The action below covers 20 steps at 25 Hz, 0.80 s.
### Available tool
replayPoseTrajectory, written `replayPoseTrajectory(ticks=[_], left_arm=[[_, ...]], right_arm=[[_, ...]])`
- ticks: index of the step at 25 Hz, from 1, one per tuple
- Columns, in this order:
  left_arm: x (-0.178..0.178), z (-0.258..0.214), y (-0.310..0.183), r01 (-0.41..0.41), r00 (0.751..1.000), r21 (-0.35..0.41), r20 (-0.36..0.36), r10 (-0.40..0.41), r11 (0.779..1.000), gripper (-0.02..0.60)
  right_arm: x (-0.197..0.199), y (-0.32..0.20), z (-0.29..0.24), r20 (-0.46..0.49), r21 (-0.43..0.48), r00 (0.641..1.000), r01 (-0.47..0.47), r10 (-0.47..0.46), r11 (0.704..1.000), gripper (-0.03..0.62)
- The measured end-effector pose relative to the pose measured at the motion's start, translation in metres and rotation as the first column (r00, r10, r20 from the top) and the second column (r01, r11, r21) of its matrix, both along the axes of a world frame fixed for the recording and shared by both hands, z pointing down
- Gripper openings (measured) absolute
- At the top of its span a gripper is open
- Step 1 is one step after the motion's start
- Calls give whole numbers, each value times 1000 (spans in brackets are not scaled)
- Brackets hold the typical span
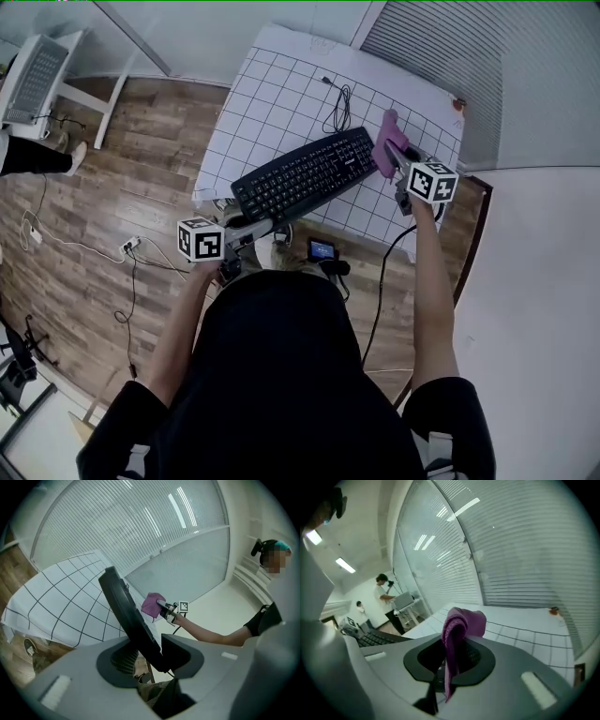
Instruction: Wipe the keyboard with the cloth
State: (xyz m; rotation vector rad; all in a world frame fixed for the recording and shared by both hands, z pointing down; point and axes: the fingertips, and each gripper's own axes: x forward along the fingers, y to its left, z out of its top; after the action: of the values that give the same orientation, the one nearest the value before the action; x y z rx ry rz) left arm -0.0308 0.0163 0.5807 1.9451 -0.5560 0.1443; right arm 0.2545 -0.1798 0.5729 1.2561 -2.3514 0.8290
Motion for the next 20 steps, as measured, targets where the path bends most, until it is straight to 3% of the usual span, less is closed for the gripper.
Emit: replayPoseTrajectory(ticks=[3,8,15,20], left_arm=[[1,-2,1,0,1000,0,3,0,1000,149],[2,-3,1,-4,1000,6,8,4,1000,150],[5,-2,5,-29,999,20,41,28,999,154],[5,-2,4,-36,998,24,46,34,999,156]], right_arm=[[38,-6,23,-171,8,984,-56,56,998,57],[64,-4,62,-433,-48,899,-92,62,995,57],[17,24,131,-422,-242,901,0,-105,970,57],[6,28,136,-395,-269,917,-59,-54,961,54]])
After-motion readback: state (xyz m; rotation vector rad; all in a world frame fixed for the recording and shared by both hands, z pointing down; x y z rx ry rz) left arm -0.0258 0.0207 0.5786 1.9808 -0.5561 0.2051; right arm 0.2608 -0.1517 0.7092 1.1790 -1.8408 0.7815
